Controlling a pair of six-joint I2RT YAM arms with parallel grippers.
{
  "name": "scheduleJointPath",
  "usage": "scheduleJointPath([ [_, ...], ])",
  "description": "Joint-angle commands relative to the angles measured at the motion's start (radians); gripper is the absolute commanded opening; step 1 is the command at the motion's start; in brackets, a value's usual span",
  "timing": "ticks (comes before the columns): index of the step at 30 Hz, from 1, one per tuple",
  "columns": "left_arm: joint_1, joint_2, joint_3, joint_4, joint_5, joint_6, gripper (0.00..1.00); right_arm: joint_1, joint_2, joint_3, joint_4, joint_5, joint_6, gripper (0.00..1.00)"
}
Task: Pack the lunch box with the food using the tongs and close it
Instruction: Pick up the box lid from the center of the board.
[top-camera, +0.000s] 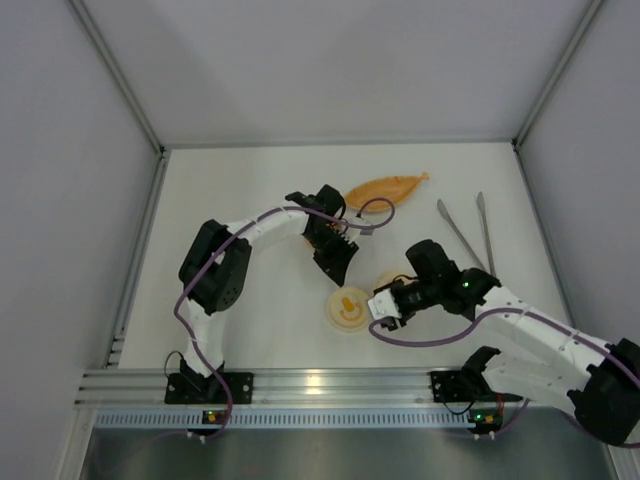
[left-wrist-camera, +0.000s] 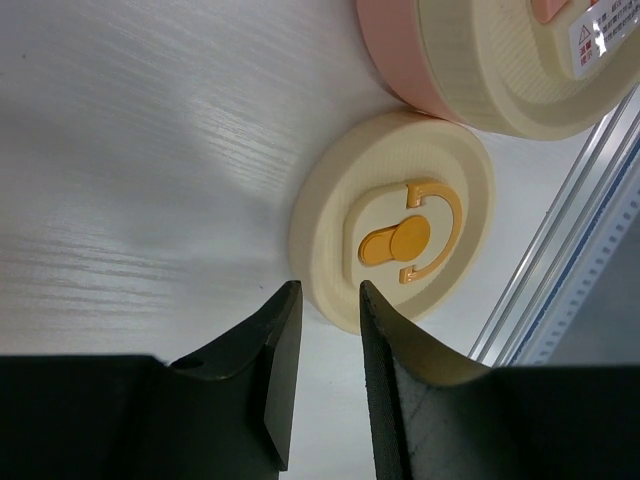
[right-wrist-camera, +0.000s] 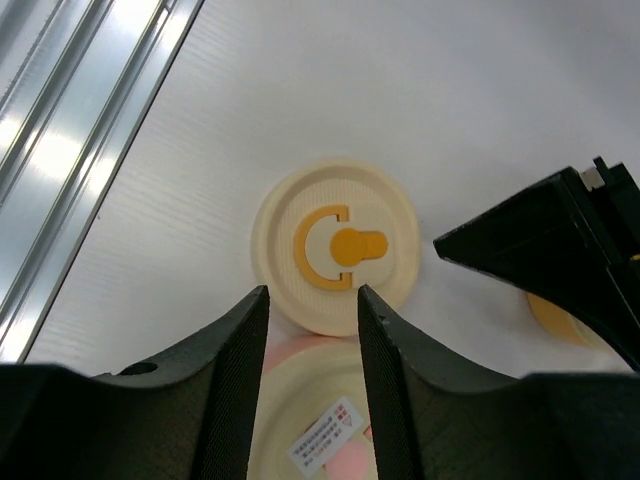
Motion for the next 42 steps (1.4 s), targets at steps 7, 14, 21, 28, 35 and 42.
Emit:
scheduleJointPath([
  [7, 0.001, 0.060, 0.016, 0.053, 0.037, -0.047, 0.35, 0.137, 0.180, -0.025, 0.280, 0.074, -0.004, 0.36],
  [14, -0.001, 0.083, -0.004, 0.076, 0.028, -0.045, 0.36, 0.172, 0.246, -0.071, 0.364, 0.123, -0.009, 0.36],
  [21, -0.004, 0.103, -0.021, 0.090, 0.021, -0.039, 0.34, 0.170, 0.289, -0.093, 0.387, 0.143, -0.013, 0.36],
  [28, -0.025, 0.079, -0.076, 0.149, -0.080, -0.060, 0.32, 0.172, 0.330, -0.089, 0.421, 0.139, -0.004, 0.36],
  [35, -0.025, 0.082, -0.086, 0.156, -0.091, -0.073, 0.23, 0.170, 0.411, -0.037, 0.401, 0.136, -0.001, 0.32],
  [42, -0.025, 0.082, -0.086, 0.142, -0.091, -0.059, 0.22, 0.175, 0.434, -0.056, 0.444, 0.172, -0.059, 0.31],
])
